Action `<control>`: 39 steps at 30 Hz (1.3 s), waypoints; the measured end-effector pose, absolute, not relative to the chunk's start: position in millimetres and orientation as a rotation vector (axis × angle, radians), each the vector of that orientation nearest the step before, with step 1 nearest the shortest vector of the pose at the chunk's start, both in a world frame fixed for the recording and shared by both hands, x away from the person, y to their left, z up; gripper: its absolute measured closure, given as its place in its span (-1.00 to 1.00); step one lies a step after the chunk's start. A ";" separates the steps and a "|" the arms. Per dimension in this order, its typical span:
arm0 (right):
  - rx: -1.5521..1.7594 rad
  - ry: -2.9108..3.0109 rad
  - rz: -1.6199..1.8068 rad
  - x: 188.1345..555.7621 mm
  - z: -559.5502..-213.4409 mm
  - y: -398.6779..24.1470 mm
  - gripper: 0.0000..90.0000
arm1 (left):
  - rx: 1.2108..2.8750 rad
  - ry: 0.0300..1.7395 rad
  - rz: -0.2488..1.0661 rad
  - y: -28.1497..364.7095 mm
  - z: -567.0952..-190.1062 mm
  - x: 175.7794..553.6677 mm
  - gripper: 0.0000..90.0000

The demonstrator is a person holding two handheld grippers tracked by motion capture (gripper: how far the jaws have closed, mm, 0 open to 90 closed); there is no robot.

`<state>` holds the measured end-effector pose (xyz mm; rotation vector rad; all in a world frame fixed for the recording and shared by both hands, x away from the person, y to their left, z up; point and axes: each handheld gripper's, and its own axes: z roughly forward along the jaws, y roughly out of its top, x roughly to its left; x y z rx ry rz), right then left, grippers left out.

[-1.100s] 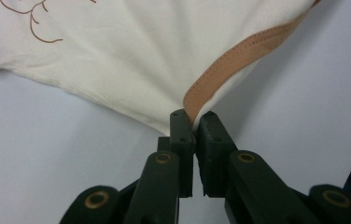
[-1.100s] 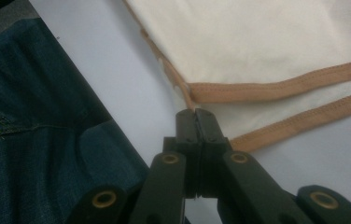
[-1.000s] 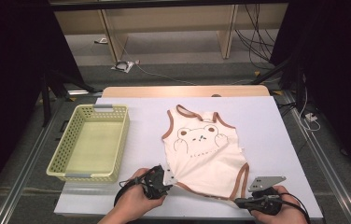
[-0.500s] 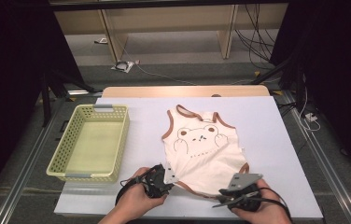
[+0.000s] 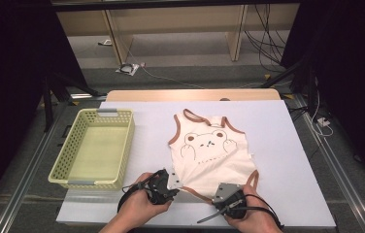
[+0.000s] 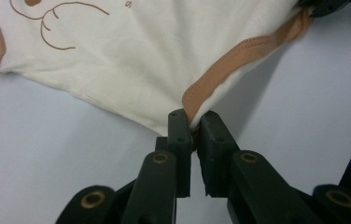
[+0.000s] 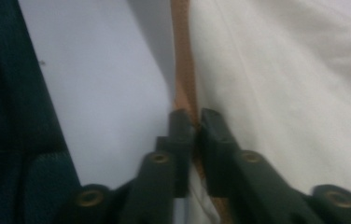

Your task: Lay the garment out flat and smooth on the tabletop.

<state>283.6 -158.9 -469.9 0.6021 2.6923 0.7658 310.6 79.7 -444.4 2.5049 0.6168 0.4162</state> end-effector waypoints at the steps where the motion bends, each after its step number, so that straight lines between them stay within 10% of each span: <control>1: 0.605 2.690 0.771 282.6 -467.6 -159.2 1.00 | 2.498 0.623 0.416 81.4 -443.7 310.9 0.85; 6: 0.594 2.717 0.797 280.1 -465.8 -157.5 0.99 | 2.499 0.630 0.404 87.2 -442.3 311.3 0.85; 12: 0.558 2.667 0.759 283.8 -472.5 -150.2 0.44 | 2.520 0.623 0.398 85.5 -447.2 312.4 0.83; 18: 0.534 2.713 0.727 288.9 -475.6 -143.7 0.80 | 2.513 0.623 0.401 85.9 -445.4 313.1 0.83; 39: 0.582 2.891 0.939 266.7 -464.7 -129.1 0.81 | 2.663 0.505 0.428 102.2 -471.1 313.9 0.34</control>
